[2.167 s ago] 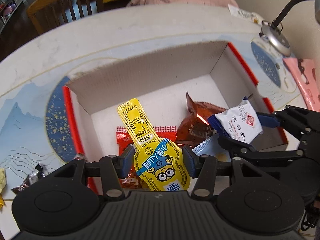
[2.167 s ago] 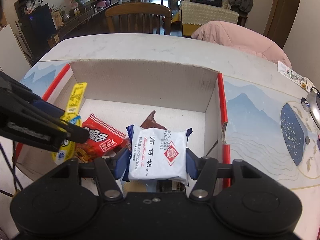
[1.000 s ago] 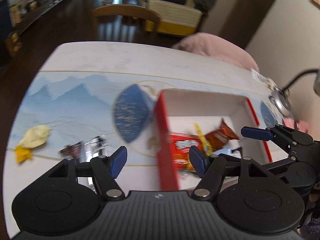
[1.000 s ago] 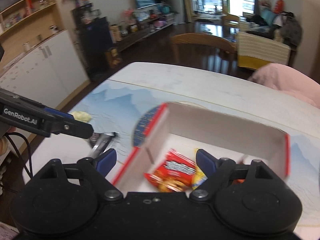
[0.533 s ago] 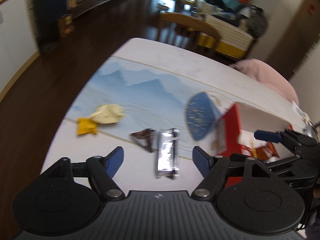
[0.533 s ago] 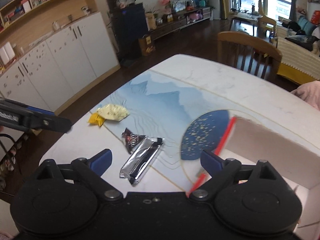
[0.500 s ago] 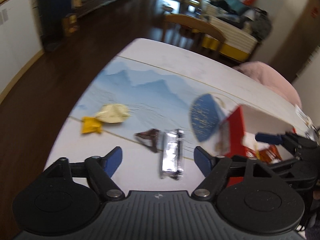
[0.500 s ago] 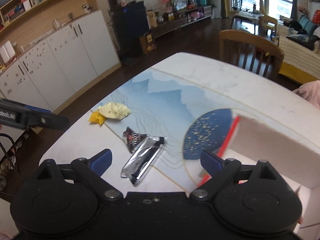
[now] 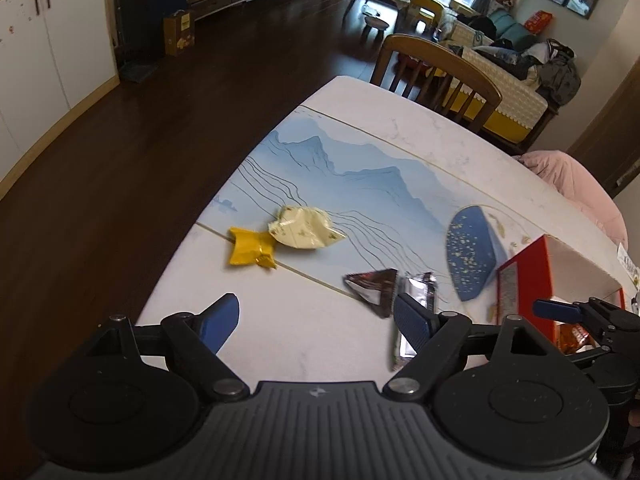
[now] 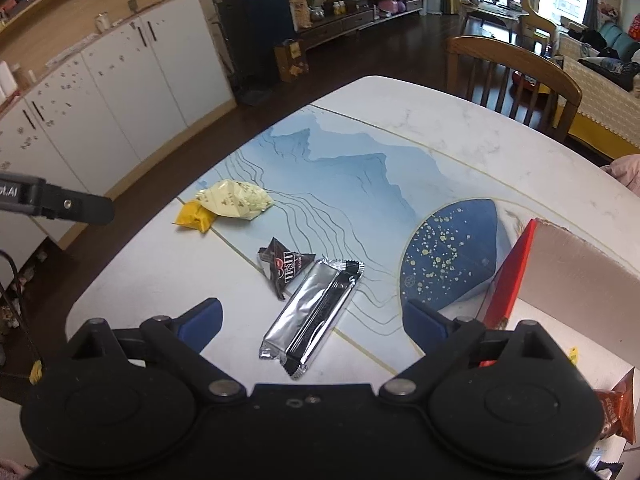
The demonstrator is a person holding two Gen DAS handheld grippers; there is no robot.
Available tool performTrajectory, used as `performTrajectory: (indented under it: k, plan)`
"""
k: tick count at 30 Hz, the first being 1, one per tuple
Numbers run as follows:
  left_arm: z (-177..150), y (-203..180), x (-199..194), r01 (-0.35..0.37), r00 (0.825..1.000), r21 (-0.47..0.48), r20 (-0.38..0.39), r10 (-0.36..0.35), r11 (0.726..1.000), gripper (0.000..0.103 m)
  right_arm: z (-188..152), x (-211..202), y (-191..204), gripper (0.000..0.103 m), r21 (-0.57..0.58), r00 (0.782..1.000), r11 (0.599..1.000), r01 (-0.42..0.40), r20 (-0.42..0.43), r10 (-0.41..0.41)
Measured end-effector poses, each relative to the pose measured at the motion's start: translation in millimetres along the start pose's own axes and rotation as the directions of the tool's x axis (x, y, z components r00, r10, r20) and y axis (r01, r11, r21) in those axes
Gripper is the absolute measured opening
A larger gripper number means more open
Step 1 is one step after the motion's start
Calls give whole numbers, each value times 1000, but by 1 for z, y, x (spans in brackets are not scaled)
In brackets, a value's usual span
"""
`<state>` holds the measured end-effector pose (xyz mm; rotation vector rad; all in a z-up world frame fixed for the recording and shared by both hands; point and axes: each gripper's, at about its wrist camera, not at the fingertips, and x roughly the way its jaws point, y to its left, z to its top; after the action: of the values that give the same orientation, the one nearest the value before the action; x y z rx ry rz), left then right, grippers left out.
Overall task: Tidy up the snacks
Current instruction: 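Move the right tool over the silver bar while the left tool approaches the cream candy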
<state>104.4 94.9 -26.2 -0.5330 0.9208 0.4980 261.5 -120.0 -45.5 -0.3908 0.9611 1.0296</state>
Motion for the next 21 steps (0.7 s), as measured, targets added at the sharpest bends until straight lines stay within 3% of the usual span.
performTrajectory:
  k: [7, 16, 19, 21]
  plan:
    - [32, 25, 51, 74, 996, 130, -64, -67, 989, 85, 2, 38, 17, 97, 70, 993, 992, 101, -67, -96]
    - [76, 32, 124, 181, 970, 254, -208, -129, 950, 85, 0, 94, 26, 90, 142, 969, 972, 188, -185, -161]
    - [82, 21, 145, 234, 948, 330, -286, -139, 914, 85, 0, 106, 26, 87, 149, 963, 968, 202, -209, -168]
    - [82, 12, 153, 267, 937, 413, -323, -133, 871, 85, 0, 111, 26, 86, 154, 960, 966, 208, -220, -172]
